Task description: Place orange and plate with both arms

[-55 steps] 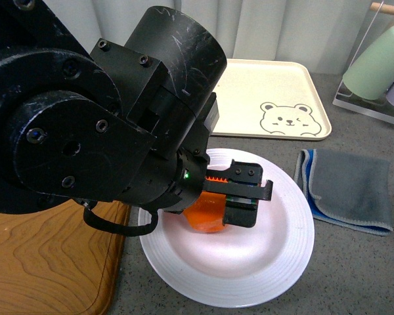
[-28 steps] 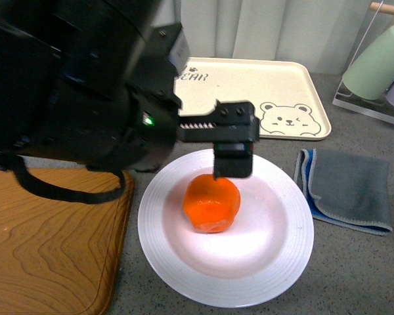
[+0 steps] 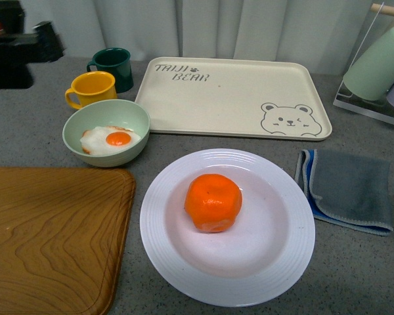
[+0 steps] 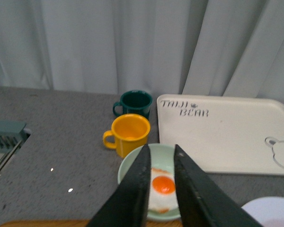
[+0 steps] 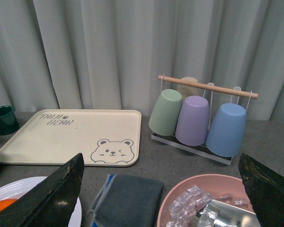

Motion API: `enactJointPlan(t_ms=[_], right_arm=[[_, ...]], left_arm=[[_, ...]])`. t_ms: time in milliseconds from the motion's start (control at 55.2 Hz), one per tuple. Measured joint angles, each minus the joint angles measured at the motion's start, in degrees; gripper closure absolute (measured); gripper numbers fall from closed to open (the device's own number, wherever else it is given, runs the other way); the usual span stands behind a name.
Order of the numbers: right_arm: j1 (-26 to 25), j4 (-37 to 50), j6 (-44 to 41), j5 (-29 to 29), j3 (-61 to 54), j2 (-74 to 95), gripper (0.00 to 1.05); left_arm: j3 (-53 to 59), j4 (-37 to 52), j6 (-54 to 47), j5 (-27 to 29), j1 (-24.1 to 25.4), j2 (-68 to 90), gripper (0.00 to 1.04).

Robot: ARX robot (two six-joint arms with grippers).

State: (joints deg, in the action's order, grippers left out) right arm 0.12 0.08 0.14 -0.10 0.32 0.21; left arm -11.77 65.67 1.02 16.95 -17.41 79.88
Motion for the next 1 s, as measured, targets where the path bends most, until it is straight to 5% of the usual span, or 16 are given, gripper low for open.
enactJointPlan(t_ms=[54,290,308,507,996], right_arm=[[0.0,0.0,0.0,0.0,0.0,0.0,0.09],[0.0,0.0,0.0,0.0,0.0,0.0,0.09],[0.0,0.0,0.0,0.0,0.0,0.0,0.09],[0.0,0.0,0.0,0.0,0.0,0.0,0.09],[0.0,0.0,0.0,0.0,0.0,0.0,0.09]], left_arm=[[1.3,-1.7,0.0,-1.2,1.4,-3.7,1.01],[6.9,-9.1,-0.5,-6.6,6.9,-17.2,1.01],[9.5,-17.3,-0.5,-10.1,10.2,-28.4,1.01],[10.6,-28.1,-0.6,-16.5,16.8,-41.1,1.01],[10.7,-44.6,-0.6,-16.8,17.3,-58.9,1.01]])
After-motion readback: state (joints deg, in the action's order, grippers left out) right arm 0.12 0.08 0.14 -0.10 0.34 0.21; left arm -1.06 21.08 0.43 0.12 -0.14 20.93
